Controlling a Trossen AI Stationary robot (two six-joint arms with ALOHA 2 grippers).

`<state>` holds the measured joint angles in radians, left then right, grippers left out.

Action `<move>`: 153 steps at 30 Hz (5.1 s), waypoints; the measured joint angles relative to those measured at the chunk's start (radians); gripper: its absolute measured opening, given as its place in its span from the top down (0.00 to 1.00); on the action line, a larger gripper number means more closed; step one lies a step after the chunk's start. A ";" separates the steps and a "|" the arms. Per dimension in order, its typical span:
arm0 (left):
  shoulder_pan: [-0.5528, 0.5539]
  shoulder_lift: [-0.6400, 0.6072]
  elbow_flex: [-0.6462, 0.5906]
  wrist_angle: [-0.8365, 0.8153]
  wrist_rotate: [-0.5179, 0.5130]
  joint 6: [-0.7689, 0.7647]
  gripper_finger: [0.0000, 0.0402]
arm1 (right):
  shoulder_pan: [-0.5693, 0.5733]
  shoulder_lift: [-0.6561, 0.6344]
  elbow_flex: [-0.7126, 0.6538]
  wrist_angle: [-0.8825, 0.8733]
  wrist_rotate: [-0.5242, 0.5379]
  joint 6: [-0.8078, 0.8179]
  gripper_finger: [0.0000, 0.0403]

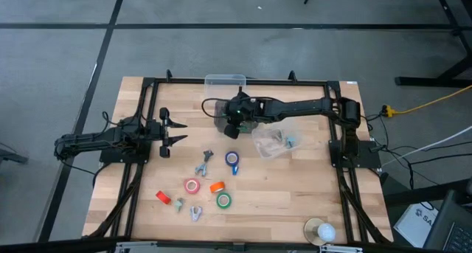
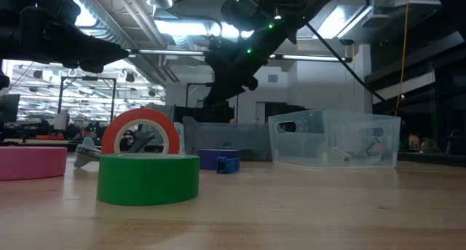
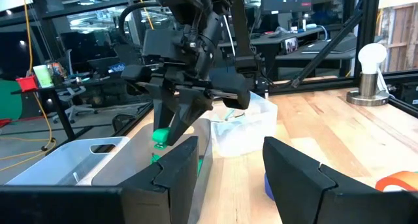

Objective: Pick and place Stapler, Stapler remover, tape
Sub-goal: Put the green stapler into the black bin, then put the blue stapler into the black bin

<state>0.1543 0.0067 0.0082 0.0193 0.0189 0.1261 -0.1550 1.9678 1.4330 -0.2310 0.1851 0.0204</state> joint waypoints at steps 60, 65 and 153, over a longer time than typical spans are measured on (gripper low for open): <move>0.000 0.000 0.000 0.000 0.000 0.000 0.58 | 0.255 0.000 -0.002 -0.154 -0.005 0.002 0.37; 0.000 0.000 0.000 0.000 0.000 0.000 0.58 | 0.315 0.000 -0.002 -0.230 -0.011 -0.123 0.37; 0.000 0.000 0.000 0.005 0.000 0.000 0.58 | 0.274 0.098 0.006 -0.295 -0.393 -0.734 0.85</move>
<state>0.1543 0.0067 0.0086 0.0247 0.0191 0.1261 0.1188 2.0655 1.4395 -0.5262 -0.2077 -0.7132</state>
